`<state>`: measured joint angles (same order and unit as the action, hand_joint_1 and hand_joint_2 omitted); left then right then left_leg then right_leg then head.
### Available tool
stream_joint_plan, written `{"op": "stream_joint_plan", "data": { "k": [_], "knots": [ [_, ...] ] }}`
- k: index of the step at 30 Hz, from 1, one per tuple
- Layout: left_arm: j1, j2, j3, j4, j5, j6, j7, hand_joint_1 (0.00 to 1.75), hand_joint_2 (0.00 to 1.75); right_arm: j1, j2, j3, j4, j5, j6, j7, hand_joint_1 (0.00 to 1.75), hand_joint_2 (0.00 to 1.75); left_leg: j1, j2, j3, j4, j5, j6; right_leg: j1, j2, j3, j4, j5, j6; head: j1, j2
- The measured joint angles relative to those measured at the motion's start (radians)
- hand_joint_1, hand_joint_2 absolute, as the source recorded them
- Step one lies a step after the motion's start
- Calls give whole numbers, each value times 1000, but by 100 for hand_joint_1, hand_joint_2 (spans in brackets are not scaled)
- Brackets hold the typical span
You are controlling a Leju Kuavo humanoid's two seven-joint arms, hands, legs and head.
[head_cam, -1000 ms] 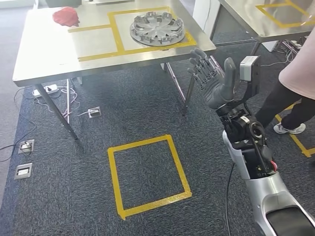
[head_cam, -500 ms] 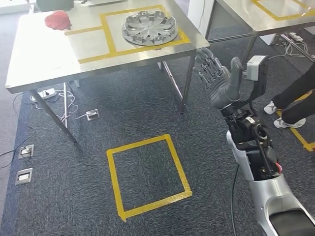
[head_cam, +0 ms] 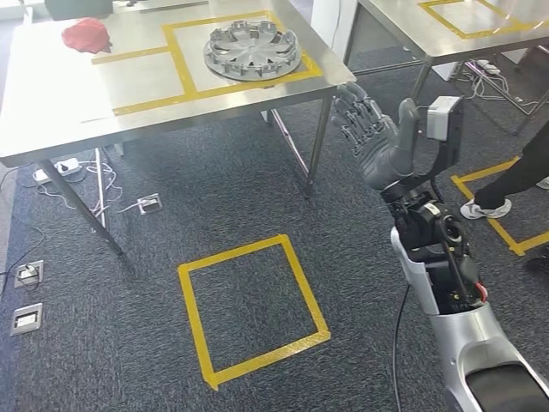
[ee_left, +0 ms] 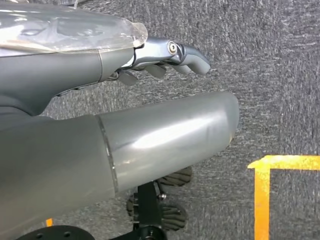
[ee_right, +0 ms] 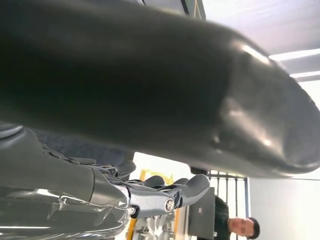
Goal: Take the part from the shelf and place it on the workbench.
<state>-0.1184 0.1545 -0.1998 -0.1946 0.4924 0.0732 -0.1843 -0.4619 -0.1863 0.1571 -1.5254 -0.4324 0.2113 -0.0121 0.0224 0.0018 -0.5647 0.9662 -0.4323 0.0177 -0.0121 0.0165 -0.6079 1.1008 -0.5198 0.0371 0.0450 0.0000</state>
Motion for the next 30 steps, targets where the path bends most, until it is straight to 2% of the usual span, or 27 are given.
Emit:
{"op": "stream_joint_plan", "data": {
  "k": [1, 2, 3, 4, 5, 6, 7, 8, 10, 12, 13, 14, 17, 18, 19, 20, 22, 23, 24, 27, 28, 29, 30],
  "knots": [
    [0, 0, -1, 0, 0, 0, 0, 0, 0, 2, -1, -1, -2, -2, -1, 2, 0, 0, -1, 4, 0, 0, -1, 3, 0, -4, -36, 77, -34, 2, 7, 0],
    [1, -1, -2, 0, 0, 0, 0, 0, 0, 7, -1, -2, -4, -5, -2, 5, 0, 0, -3, 7, 1, 0, -2, 4, 0, -5, -67, 141, -56, 3, 12, 0],
    [2, -2, -2, 0, 0, 0, 0, 0, 0, 13, -2, -2, -6, -9, -3, 7, 0, 0, -5, 10, 2, 0, -3, 5, 0, -6, -81, 167, -56, 1, 17, 0],
    [2, -2, -3, 0, 0, 0, 0, 0, 0, 17, -3, -2, -10, -12, -4, 8, 0, 0, -6, 13, 5, 0, -5, 6, 1, -7, -74, 151, -35, -1, 21, 0],
    [2, -2, -3, 0, 0, 0, 0, 0, 0, 21, -4, -3, -14, -13, -4, 9, 0, 0, -7, 16, 9, 1, -7, 5, 1, -10, -47, 94, 2, -5, 25, 0],
    [2, -2, -3, 0, 0, 0, 0, 0, 0, 22, -5, -3, -18, -14, -4, 9, 0, 0, -8, 19, 13, 0, -9, 4, 3, -17, -10, 13, 44, -11, 29, 0],
    [1, -3, -4, 0, 0, 0, 0, 0, 0, 22, -6, -4, -22, -14, -4, 9, 0, 0, -11, 21, 17, 1, -12, 1, 8, -26, 24, -59, 72, -16, 30, 0],
    [1, -3, -4, 0, 0, 0, 0, 0, 0, 22, -6, -4, -25, -14, -4, 9, 0, 0, -12, 23, 18, 1, -14, -3, 12, -33, 48, -111, 89, -20, 31, 0],
    [1, -3, -6, 0, 0, 0, 0, 0, 0, 24, -6, -5, -31, -14, -5, 9, 0, 0, -15, 30, 18, 1, -14, -10, 19, -34, 59, -142, 90, -26, 29, 0],
    [1, -3, -8, 0, 0, 0, 0, 0, 0, 26, -6, -5, -37, -14, -6, 11, 0, 0, -14, 34, 19, 3, -19, -20, 14, -25, 61, -149, 94, -34, 25, 0],
    [1, -3, -9, 0, 0, 0, -1, 0, 0, 27, -6, -5, -40, -14, -6, 11, 0, 0, -13, 30, 13, 20, -33, -25, 12, -21, 62, -153, 97, -39, 22, 0],
    [0, -2, -10, 0, 0, 0, -1, 0, 0, 28, -6, -4, -44, -14, -8, 13, 0, 0, -13, 22, -4, 60, -59, -30, 9, -18, 64, -157, 100, -44, 16, 0],
    [3, -1, -11, 0, 0, -2, -2, 0, 0, 35, -6, -4, -51, -14, -14, 19, 0, 0, -11, 7, -103, 264, -152, -36, 8, -7, 61, -158, 102, -49, -4, 0],
    [4, 0, -12, 0, 0, -2, -2, 0, 0, 39, -6, -4, -52, -14, -15, 20, 0, 0, -11, 6, -125, 304, -159, -37, 8, -3, 61, -158, 102, -49, -9, 0],
    [5, 0, -13, 0, 0, -2, -2, 0, 0, 43, -6, -4, -53, -14, -16, 21, 0, 0, -10, 6, -128, 303, -144, -37, 8, 3, 61, -158, 102, -49, -13, 0],
    [6, 0, -14, 0, 0, -3, -2, 0, 0, 46, -6, -4, -55, -15, -17, 22, 0, 0, -9, 5, -110, 261, -111, -36, 8, 8, 62, -157, 102, -49, -16, 0],
    [5, 1, -18, 0, 0, -3, -2, 0, 0, 48, -6, -4, -62, -15, -21, 23, 0, 0, -6, -8, -40, 110, -37, -32, 10, 19, 61, -154, 101, -45, -21, 0],
    [4, 2, -19, 0, 0, -3, -2, 0, 0, 49, -7, -5, -66, -15, -23, 24, 0, 0, -5, -15, -13, 51, -16, -30, 11, 25, 59, -151, 100, -42, -21, 0],
    [4, 2, -21, 0, 0, -3, -2, 0, 0, 51, -9, -5, -70, -15, -25, 25, 0, 0, -5, -20, 3, 16, -8, -27, 13, 29, 57, -149, 100, -37, -20, 0],
    [3, 1, -26, 0, 0, -3, -2, 0, 0, 73, -14, -12, -89, -15, -29, 30, 0, 0, -6, -14, 8, 2, -6, -14, 12, 36, 54, -146, 98, -22, -16, 0],
    [2, 0, -26, 0, -1, -3, -2, 0, 0, 81, -17, -15, -96, -15, -31, 32, 0, 0, -6, -10, 8, 0, -5, -8, 11, 29, 49, -134, 87, -17, -14, 0],
    [2, 0, -27, 0, -1, -3, -2, 0, 0, 87, -19, -18, -103, -15, -32, 34, 0, 0, -4, -6, 9, -1, -4, -3, 11, 19, 35, -100, 64, -12, -8, 0],
    [2, 0, -27, 0, -1, -3, -2, 0, 0, 93, -20, -20, -110, -15, -34, 36, 0, 0, -4, -1, 9, -2, -4, 1, 10, 7, 10, -41, 31, -7, -2, 0]
  ]
}}
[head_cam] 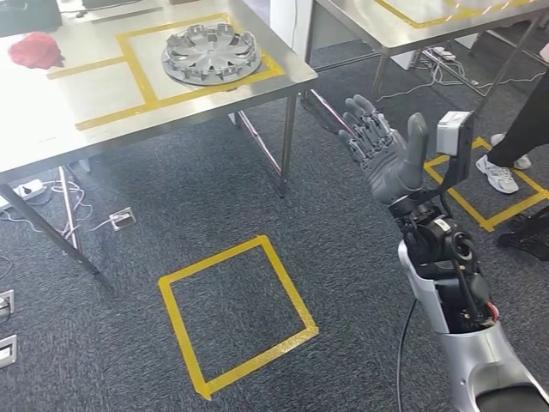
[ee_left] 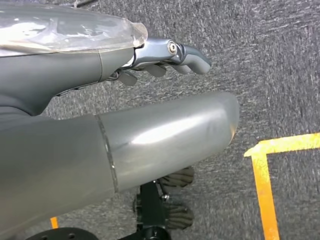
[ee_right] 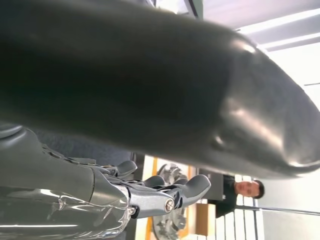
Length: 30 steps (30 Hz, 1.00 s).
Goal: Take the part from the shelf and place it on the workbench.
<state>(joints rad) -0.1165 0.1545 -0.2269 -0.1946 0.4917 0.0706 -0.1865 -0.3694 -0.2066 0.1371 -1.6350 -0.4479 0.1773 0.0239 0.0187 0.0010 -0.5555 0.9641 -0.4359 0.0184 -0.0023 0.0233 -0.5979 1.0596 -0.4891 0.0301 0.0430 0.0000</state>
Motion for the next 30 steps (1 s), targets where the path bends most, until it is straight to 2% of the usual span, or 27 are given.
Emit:
{"op": "stream_joint_plan", "data": {
  "k": [2, 3, 4, 5, 7, 8, 9, 12, 14, 15, 17, 18, 19, 20, 22, 24, 25, 28, 29, 30],
  "knots": [
    [1, -1, -1, 0, 0, 0, 0, 0, 0, 10, -2, -1, -9, 0, -2, 3, 0, 0, -1, 9, 0, 0, -1, 4, -2, -11, -68, 151, -69, 6, 13, 0],
    [1, -1, -1, 0, 0, 0, 0, 0, 0, 17, -2, -2, -13, 0, -2, 4, 0, 0, -2, 14, 1, 0, -2, 5, -3, -13, -92, 201, -82, 7, 16, 0],
    [1, -2, -2, 0, 0, 0, 0, 0, 0, 23, -2, -2, -16, 0, -3, 5, 0, 0, -2, 18, 2, 0, -3, 5, -4, -13, -97, 210, -75, 7, 20, 0],
    [1, -3, -2, 0, 0, 0, 0, 0, 0, 27, -2, -2, -20, 1, -4, 7, 0, 0, -2, 22, 4, 1, -4, 4, -5, -15, -80, 175, -47, 6, 24, 0],
    [0, -4, -4, 0, -2, -1, 0, 0, 0, 29, -2, -7, -29, 4, -6, 10, 0, 0, -3, 29, 11, 1, -8, -1, -4, -31, -5, 24, 27, 0, 32, 0],
    [-1, -5, -5, 0, -3, -1, 0, 0, 0, 28, -2, -10, -34, 6, -8, 11, 0, 0, -5, 32, 13, 2, -10, -5, -1, -40, 27, -43, 50, -4, 34, 0],
    [-3, -5, -6, 0, -6, -1, 0, 0, 0, 27, -2, -13, -38, 8, -10, 12, 0, 0, -7, 35, 13, 2, -11, -9, 2, -47, 45, -84, 60, -8, 34, 0],
    [-8, -5, -7, 0, -12, -2, 1, 0, 0, 27, -2, -24, -46, 16, -12, 16, 0, 0, -10, 45, 14, 1, -13, -23, 4, -39, 48, -103, 62, -23, 27, 0],
    [-12, -6, -8, 0, -15, -2, 2, 0, 0, 26, -2, -28, -54, 18, -12, 17, 0, 0, -8, 35, 1, 35, -40, -33, 1, -31, 50, -110, 68, -35, 20, 0],
    [-14, -6, -9, 0, -16, -2, 3, 0, 0, 26, -2, -29, -57, 18, -12, 18, 0, 0, -6, 24, -20, 83, -70, -38, -1, -27, 50, -112, 70, -40, 14, 0],
    [-15, -6, -11, 0, -16, -2, 4, 0, 0, 26, -2, -31, -58, 18, -12, 19, 0, 0, -6, 9, -89, 228, -138, -42, 0, -19, 47, -113, 72, -44, 0, 0],
    [-14, -7, -13, 0, -16, -2, 4, 0, 0, 27, -2, -32, -58, 19, -12, 19, 0, 0, -6, 7, -119, 286, -156, -42, 1, -14, 46, -112, 72, -45, -5, 0],
    [-14, -7, -15, 0, -16, -2, 4, 0, 0, 28, -2, -33, -58, 20, -12, 19, 0, 0, -6, 6, -133, 311, -154, -41, 1, -8, 45, -112, 73, -46, -9, 0],
    [-13, -8, -18, 0, -16, -2, 4, 0, 0, 28, -2, -34, -59, 22, -12, 20, 0, 0, -6, 6, -126, 291, -131, -39, 2, -1, 46, -112, 73, -46, -13, 0],
    [-16, -8, -22, 0, -16, -2, 5, 0, 0, 28, -2, -35, -61, 29, -10, 20, 0, 0, -6, -3, -62, 151, -54, -31, 2, 10, 47, -111, 73, -45, -17, 0],
    [-22, -8, -25, 0, -16, -2, 5, 0, 0, 30, -2, -37, -66, 37, -7, 22, 0, 0, -8, -16, -6, 28, -9, -23, 5, 20, 44, -108, 73, -39, -19, 0],
    [-25, -8, -26, 0, -17, -3, 5, 0, 0, 30, -2, -39, -69, 40, -5, 23, 0, 0, -9, -20, 5, 2, -5, -20, 5, 24, 42, -107, 74, -35, -18, 0],
    [-28, -11, -30, 0, -17, -7, 5, 0, 0, 33, -2, -43, -74, 41, -3, 26, 0, 0, -10, -9, 7, -5, -1, -9, 3, 28, 37, -102, 70, -18, -16, 0],
    [-29, -12, -31, 0, -17, -8, 5, 0, 0, 33, -2, -45, -75, 41, -2, 26, 0, 0, -8, -5, 8, -8, 1, -3, 2, 20, 29, -82, 55, -13, -13, 0],
    [-31, -13, -32, 0, -17, -8, 5, 0, 0, 33, -2, -48, -76, 41, -2, 27, 0, 0, -6, -1, 9, -10, 3, 1, 2, 10, 11, -39, 29, -7, -7, 0]
  ]
}}
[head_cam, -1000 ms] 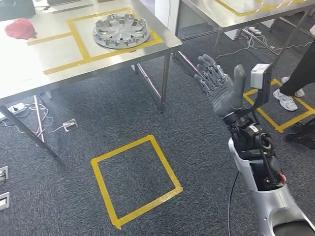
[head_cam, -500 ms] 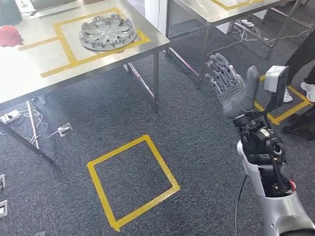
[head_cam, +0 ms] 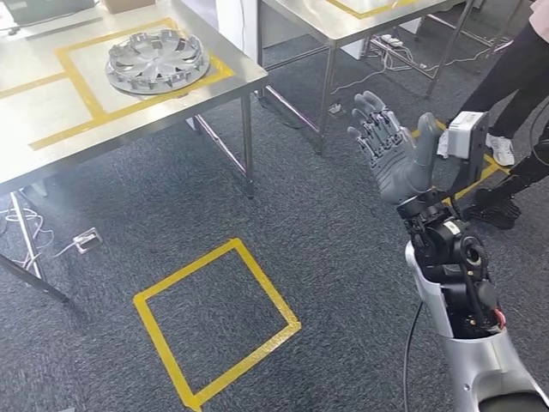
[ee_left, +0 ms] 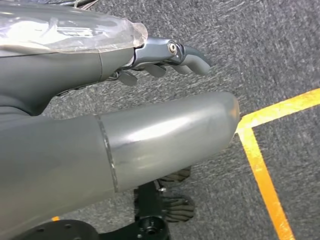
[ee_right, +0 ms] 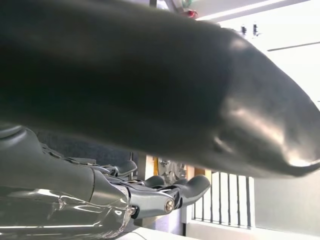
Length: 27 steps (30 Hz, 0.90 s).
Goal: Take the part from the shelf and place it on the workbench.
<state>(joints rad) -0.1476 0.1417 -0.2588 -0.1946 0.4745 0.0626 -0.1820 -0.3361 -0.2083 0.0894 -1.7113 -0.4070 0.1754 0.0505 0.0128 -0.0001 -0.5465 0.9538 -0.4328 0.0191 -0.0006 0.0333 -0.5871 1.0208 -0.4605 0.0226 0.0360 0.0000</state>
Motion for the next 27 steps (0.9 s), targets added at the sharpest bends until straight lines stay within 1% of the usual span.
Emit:
{"op": "stream_joint_plan", "data": {
  "k": [1, 2, 3, 4, 5, 6, 7, 8, 9, 10, 11, 12, 13, 14, 15, 16, 17, 18, 19, 20, 21, 22, 23, 24, 25, 27],
  "knots": [
    [-1, 0, 0, 0, 0, 0, 0, 0, 0, 0, 0, -2, -1, 0, 0, 1, 0, 0, 0, 3, 0, 0, 0, 2, -1, -12, -27, 63, -34, 4, 7, 0],
    [-2, -1, -1, 0, 0, -1, 0, 0, 0, 0, 0, -2, -2, 0, 0, 2, 0, 0, 0, 7, 0, 0, 0, 3, -2, -18, -60, 138, -68, 8, 14, 0],
    [-2, -1, -1, 0, -1, -2, 0, 0, 0, 1, 0, -2, -2, 0, 0, 3, 0, 0, 0, 11, 1, 0, 0, 3, -4, -21, -90, 202, -91, 11, 19, 0],
    [-1, -1, -1, 0, -2, -2, 1, 0, 0, 2, 0, -2, -2, 0, 0, 5, 0, 0, 0, 15, 1, 0, -1, 3, -6, -23, -105, 234, -94, 12, 23, 0],
    [-1, -1, -1, 0, -2, -3, 1, 0, 0, 2, 0, -2, -2, 0, -1, 6, 0, 0, 0, 19, 3, 1, -2, 3, -7, -24, -101, 225, -77, 13, 27, 0],
    [-1, -2, -1, 0, -3, -3, 2, 0, 0, 2, 0, -2, -3, 0, -2, 7, 0, 0, 0, 23, 6, 1, -4, 1, -9, -28, -75, 173, -42, 12, 31, 0],
    [-2, -2, -2, 0, -4, -4, 4, 0, 0, 1, 0, -3, -3, 0, -2, 8, 0, 0, 0, 27, 9, 1, -7, -1, -9, -37, -38, 94, -4, 10, 35, 0],
    [-3, -2, -2, 0, -5, -4, 5, 0, 0, -2, 0, -3, -4, 0, -2, 9, 0, 0, -1, 30, 11, 1, -9, -5, -6, -49, -2, 20, 23, 7, 38, 0],
    [-5, -2, -2, 0, -6, -4, 6, 0, 0, -6, 0, -3, -4, 0, -3, 9, 0, 0, -3, 33, 10, 2, -10, -9, -4, -58, 22, -33, 38, 2, 39, 0],
    [-6, -1, -3, 0, -7, -4, 7, 0, 0, -11, 0, -3, -4, 0, -3, 9, 0, 0, -5, 37, 9, 3, -10, -13, -1, -63, 32, -59, 40, -3, 39, 0],
    [-7, -1, -3, 0, -7, -4, 8, 0, 0, -14, 0, -3, -4, 0, -3, 8, 0, 0, -7, 41, 7, 2, -9, -17, 2, -62, 33, -63, 37, -8, 36, 0],
    [-8, -1, -5, 0, -7, -3, 9, 0, 0, -16, 0, -4, -4, 0, -3, 8, 0, 0, -7, 46, 7, 2, -9, -22, 2, -56, 31, -64, 39, -14, 33, 0],
    [-9, 0, -6, 0, -7, -3, 10, 0, 0, -17, 0, -4, -4, 0, -3, 8, 0, 0, -6, 47, 8, 6, -14, -27, 1, -52, 32, -67, 41, -19, 31, 0],
    [-10, 0, -8, 0, -8, -3, 10, 0, 0, -19, 0, -4, -4, 0, -3, 8, 0, 0, -5, 42, 2, 23, -27, -32, 0, -47, 32, -69, 43, -25, 28, 0],
    [-11, 0, -10, 0, -8, -2, 10, 0, 0, -22, 0, -3, -4, 0, -3, 7, 0, 0, -4, 33, -14, 59, -50, -37, -2, -44, 33, -72, 46, -30, 23, 0],
    [-12, 0, -12, 0, -7, -2, 10, 0, 0, -25, 0, -3, -5, 0, -3, 7, 0, 0, -3, 22, -42, 121, -84, -40, -3, -40, 32, -73, 47, -35, 17, 0],
    [-12, 0, -13, 0, -7, -2, 10, 0, 0, -27, 0, -3, -4, 0, -3, 7, 0, 0, -3, 13, -80, 198, -121, -41, -2, -36, 30, -73, 48, -38, 10, 0],
    [-12, 0, -14, 0, -7, -1, 11, 0, 0, -27, 0, -2, -4, 0, -3, 7, 0, 0, -3, 9, -117, 271, -148, -42, -1, -31, 28, -73, 49, -40, 4, 0],
    [-11, 0, -15, 0, -7, -1, 11, 0, 0, -26, 0, -2, -4, 0, -3, 7, 0, 0, -4, 7, -142, 317, -159, -42, 0, -26, 27, -73, 49, -42, -1, 0],
    [-10, 0, -16, 0, -7, -1, 12, 0, 0, -26, 0, -2, -4, 0, -3, 7, 0, 0, -4, 6, -147, 320, -146, -40, 0, -20, 27, -73, 50, -42, -4, 0],
    [-10, 0, -16, 0, -7, -1, 13, 0, 0, -26, 0, -2, -4, 0, -3, 7, 0, 0, -4, 5, -129, 277, -114, -37, 1, -14, 28, -72, 50, -42, -7, 0],
    [-10, 0, -16, 0, -7, -1, 13, 0, 0, -26, 0, -2, -4, 0, -3, 7, 0, 0, -4, 1, -93, 202, -72, -32, 1, -8, 29, -72, 50, -42, -8, 0],
    [-11, 1, -16, 0, -7, -1, 13, 0, 0, -27, 0, -2, -4, 0, -3, 7, 0, 0, -4, -7, -55, 120, -39, -27, 3, -3, 29, -71, 50, -40, -10, 0],
    [-12, 1, -16, 0, -7, -1, 13, 0, 0, -27, 0, -2, -4, 0, -3, 7, 0, 0, -5, -13, -25, 56, -15, -23, 4, 3, 28, -70, 51, -37, -11, 0],
    [-13, 2, -16, 0, -7, -1, 13, 0, 0, -28, 0, -2, -4, 0, -2, 6, 0, 0, -5, -17, -8, 18, -4, -21, 4, 7, 26, -69, 51, -33, -11, 0],
    [-14, 2, -16, 0, -4, 0, 13, 0, 0, -30, 0, -2, -4, 0, 0, 6, 0, 0, -8, -13, -5, 4, -2, -16, 4, 15, 23, -70, 54, -22, -10, 0]
  ]
}}
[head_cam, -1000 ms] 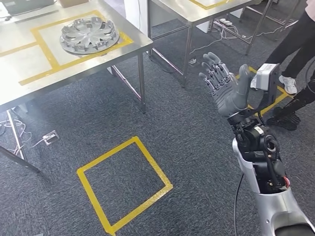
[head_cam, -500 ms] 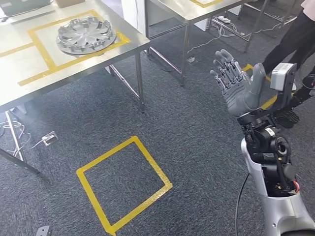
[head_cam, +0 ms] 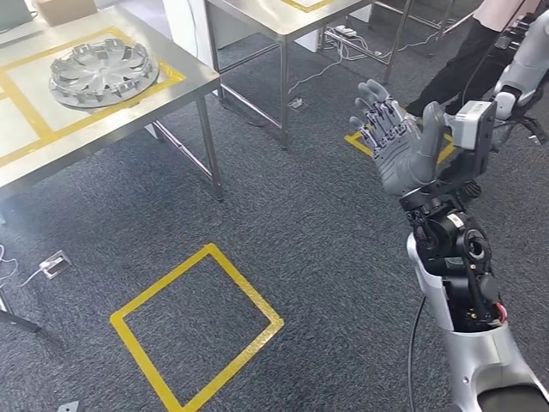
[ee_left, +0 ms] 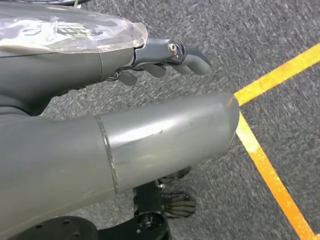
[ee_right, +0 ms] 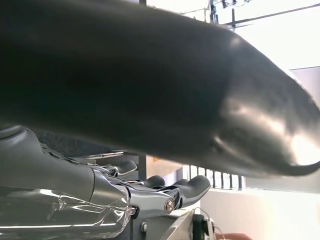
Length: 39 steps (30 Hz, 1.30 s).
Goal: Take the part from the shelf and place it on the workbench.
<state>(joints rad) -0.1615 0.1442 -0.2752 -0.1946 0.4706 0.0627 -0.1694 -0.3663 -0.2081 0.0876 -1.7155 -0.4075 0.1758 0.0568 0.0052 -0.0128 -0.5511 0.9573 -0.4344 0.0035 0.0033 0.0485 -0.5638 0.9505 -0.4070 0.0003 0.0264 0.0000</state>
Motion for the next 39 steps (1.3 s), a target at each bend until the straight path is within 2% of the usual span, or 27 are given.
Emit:
{"op": "stream_joint_plan", "data": {
  "k": [2, 3, 4, 6, 7, 8, 9, 11, 12, 13, 16, 18, 19, 21, 22, 23, 24, 26, 28, 29, 31, 32, 34, 35, 37, 38, 39],
  "knots": [
    [0, 0, 0, 0, 9, 0, 0, 0, 0, -3, 0, 1, 0, -1, 4, 0, 0, 0, 4, 8, 3, -7, 5, 10, -1, -3, -7, 12, -11, 10, 2, 0],
    [0, 1, 0, 0, 14, 0, -1, 0, 0, -7, 0, 2, 1, -2, 6, -1, 0, 0, 7, 13, 4, -11, 8, 14, -1, -10, -21, 44, -32, 16, 7, 0],
    [1, 2, 0, 0, 20, 0, -2, 0, 0, -12, 0, 4, 2, -3, 7, -3, 0, 0, 10, 17, 5, -13, 9, 17, -2, -20, -44, 98, -63, 20, 14, 0],
    [6, 4, 0, 0, 31, 0, -4, 0, 0, -21, 1, 12, 10, -5, 11, -12, 0, 0, 9, 24, 5, -13, 9, 19, -7, -36, -107, 245, -132, 29, 27, 0],
    [9, 5, 0, 0, 35, 0, -5, 0, 0, -24, 1, 16, 16, -5, 11, -18, 0, 0, 9, 28, 5, -13, 8, 19, -10, -39, -130, 298, -148, 32, 31, 0],
    [11, 6, 0, 0, 39, 0, -6, 0, 0, -28, 1, 20, 24, -6, 12, -25, 0, 0, 9, 32, 6, -13, 8, 19, -12, -41, -135, 313, -144, 34, 34, 0],
    [14, 7, 0, 0, 41, 0, -7, 0, 0, -33, 1, 23, 31, -7, 13, -32, 0, 0, 10, 36, 8, -12, 6, 17, -14, -44, -120, 283, -120, 35, 38, 0],
    [16, 7, 0, 0, 43, 3, -9, 0, 0, -50, 1, 27, 43, -11, 16, -44, 0, 0, 10, 42, 13, -12, 2, 12, -15, -61, -46, 135, -48, 32, 47, 0],
    [17, 7, 0, 0, 44, 5, -11, 0, 0, -59, 1, 29, 49, -14, 16, -48, 0, 0, 8, 44, 15, -11, 0, 8, -12, -71, -12, 65, -26, 28, 49, 0],
    [17, 7, 0, 0, 44, 7, -12, 0, 0, -67, 1, 30, 54, -16, 17, -51, 0, 0, 6, 48, 14, -10, -1, 3, -8, -78, 10, 22, -18, 23, 50, 0],
    [21, 9, 0, 0, 44, 10, -14, 0, 0, -76, 1, 33, 71, -18, 17, -54, 0, 0, 2, 61, 11, -11, -2, -11, -5, -69, 19, -2, -20, 7, 44, 0],
    [21, 9, 0, 0, 44, 12, -14, 0, 0, -81, 2, 35, 79, -18, 17, -56, 0, 0, 4, 53, 0, 21, -25, -20, -8, -59, 22, -9, -15, -4, 38, 0],
    [20, 10, 0, 0, 44, 13, -14, 0, 0, -84, 2, 36, 81, -18, 16, -57, 0, 0, 5, 42, -23, 71, -54, -24, -10, -55, 24, -12, -13, -8, 33, 0],
    [20, 11, 0, 0, 44, 16, -14, 0, 0, -89, 2, 39, 87, -18, 16, -57, 0, 0, 6, 23, -97, 220, -119, -29, -10, -46, 22, -13, -12, -13, 21, 0],
    [22, 11, 0, 0, 44, 17, -14, 0, 0, -90, 2, 40, 91, -18, 16, -57, 0, 0, 5, 20, -131, 282, -136, -29, -9, -41, 22, -12, -12, -14, 15, 0],
    [23, 11, 0, 0, 44, 18, -13, 0, 0, -90, 2, 42, 95, -20, 15, -56, 0, 0, 5, 19, -148, 306, -133, -29, -8, -34, 22, -12, -12, -15, 11, 0],
    [23, 11, 0, 0, 44, 18, -13, 0, 0, -90, 2, 43, 99, -21, 14, -55, 0, 0, 5, 18, -145, 288, -110, -27, -8, -27, 23, -12, -12, -15, 7, 0],
    [22, 12, 0, 0, 44, 18, -13, 0, 0, -93, 2, 43, 104, -22, 13, -54, 0, 0, 5, 7, -86, 149, -30, -19, -7, -14, 26, -12, -13, -14, 1, 0],
    [19, 15, 0, 0, 44, 18, -13, 0, 0, -99, 2, 44, 110, -22, 12, -54, 0, 0, 5, -10, -28, 23, 18, -13, -4, 0, 25, -10, -15, -9, -3, 0],
    [17, 16, 0, 0, 44, 18, -13, 0, 0, -101, 3, 45, 112, -22, 11, -54, 0, 0, 4, -15, -16, -4, 23, -10, -4, 5, 23, -10, -15, -5, -3, 0],
    [16, 16, 0, 0, 46, 18, -12, 0, 0, -103, 3, 45, 117, -22, 10, -55, 0, 0, 3, -8, -14, -10, 23, -3, -4, 14, 22, -7, -15, 5, -1, 0],
    [14, 16, 0, 0, 46, 18, -12, 0, 0, -102, 3, 45, 120, -22, 10, -56, 0, 0, 5, -2, -12, -13, 24, 3, -3, 8, 16, 6, -21, 11, 0, 0],
    [11, 16, 0, 0, 47, 18, -12, 0, 0, -104, 3, 46, 124, -22, 10, -59, 0, 0, 9, 8, -7, -18, 26, 13, -3, -16, -18, 86, -64, 22, 8, 0],
    [10, 16, 0, 0, 47, 18, -12, 0, 0, -105, 3, 47, 127, -22, 10, -61, 0, 0, 10, 13, -5, -19, 26, 16, -4, -30, -49, 154, -100, 28, 14, 0],
    [10, 16, 0, 0, 47, 17, -12, 0, 0, -103, 3, 49, 132, -22, 10, -68, 0, 0, 10, 22, -4, -19, 24, 18, -9, -38, -110, 286, -159, 36, 24, 0],
    [11, 16, 0, 0, 47, 16, -12, 0, 0, -101, 3, 49, 136, -20, 11, -72, 0, 0, 10, 27, -4, -18, 23, 18, -12, -39, -125, 315, -164, 39, 28, 0],
    [11, 16, 0, 0, 47, 16, -11, 0, 0, -100, 3, 50, 140, -19, 12, -76, 0, 0, 10, 31, -3, -18, 22, 17, -15, -41, -120, 304, -148, 40, 32, 0]
  ]
}}
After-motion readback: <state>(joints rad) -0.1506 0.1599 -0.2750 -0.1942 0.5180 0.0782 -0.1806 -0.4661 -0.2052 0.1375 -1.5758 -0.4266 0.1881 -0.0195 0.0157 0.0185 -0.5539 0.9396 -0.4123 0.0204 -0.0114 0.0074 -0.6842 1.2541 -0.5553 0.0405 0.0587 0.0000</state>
